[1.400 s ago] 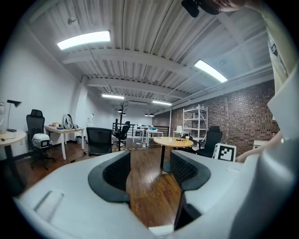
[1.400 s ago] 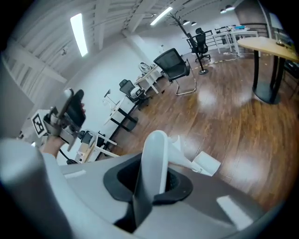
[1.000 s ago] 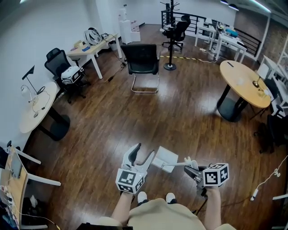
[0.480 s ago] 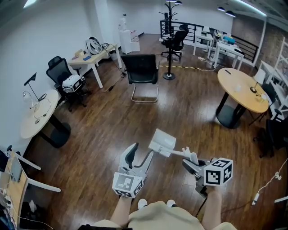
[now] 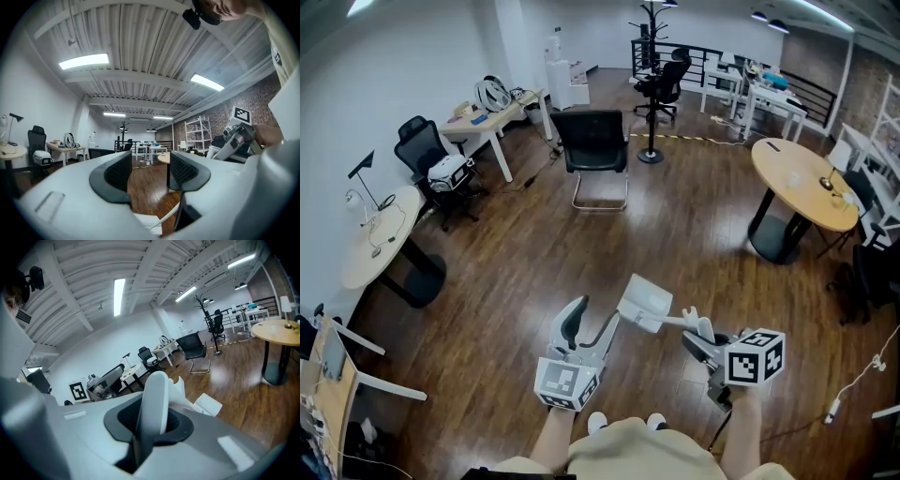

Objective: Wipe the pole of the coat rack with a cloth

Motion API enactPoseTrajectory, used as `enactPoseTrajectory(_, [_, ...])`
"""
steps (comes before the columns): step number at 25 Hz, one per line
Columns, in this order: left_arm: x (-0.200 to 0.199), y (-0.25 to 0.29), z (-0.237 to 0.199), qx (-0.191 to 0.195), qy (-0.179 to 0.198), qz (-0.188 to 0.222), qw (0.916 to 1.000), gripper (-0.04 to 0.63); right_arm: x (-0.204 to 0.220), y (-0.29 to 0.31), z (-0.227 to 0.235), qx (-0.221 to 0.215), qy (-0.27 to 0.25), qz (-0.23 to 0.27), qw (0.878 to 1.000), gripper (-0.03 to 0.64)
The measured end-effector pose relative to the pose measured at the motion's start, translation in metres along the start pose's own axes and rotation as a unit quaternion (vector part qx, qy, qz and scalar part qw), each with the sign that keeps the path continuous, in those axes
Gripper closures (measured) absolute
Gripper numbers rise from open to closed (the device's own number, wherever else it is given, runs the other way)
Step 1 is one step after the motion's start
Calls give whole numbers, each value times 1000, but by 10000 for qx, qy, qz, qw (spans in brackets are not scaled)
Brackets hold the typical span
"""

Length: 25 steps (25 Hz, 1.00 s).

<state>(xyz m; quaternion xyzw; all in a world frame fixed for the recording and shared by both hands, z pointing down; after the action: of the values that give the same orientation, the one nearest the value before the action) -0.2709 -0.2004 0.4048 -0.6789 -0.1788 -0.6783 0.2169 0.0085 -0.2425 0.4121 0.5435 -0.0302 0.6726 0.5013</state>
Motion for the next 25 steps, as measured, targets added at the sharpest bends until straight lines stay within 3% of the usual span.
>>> enactPoseTrajectory(12, [7, 15, 15, 254, -123, -15, 9996, 364, 18, -10, 27, 329, 109, -51, 9994, 595])
enactPoseTrajectory(19, [15, 28, 26, 462, -187, -114, 9987, 364, 49, 12, 75, 570, 147, -352, 9976, 594])
enactPoseTrajectory(25, [28, 43, 38, 639, -253, -310, 9972, 365, 81, 18, 128, 925, 488, -657, 9923, 594])
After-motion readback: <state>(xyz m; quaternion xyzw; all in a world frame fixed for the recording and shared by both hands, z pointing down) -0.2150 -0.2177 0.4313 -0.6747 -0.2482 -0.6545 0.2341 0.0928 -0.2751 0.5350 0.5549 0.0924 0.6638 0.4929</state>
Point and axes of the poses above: the fingertips, and each gripper's own axes: y forward along the fingers, z to its right, x out of its underside, the point moved 10 cm from there along -y, backward along the fingers, and after that the axes turned 10 degrees about x, right-handed, at the moved point
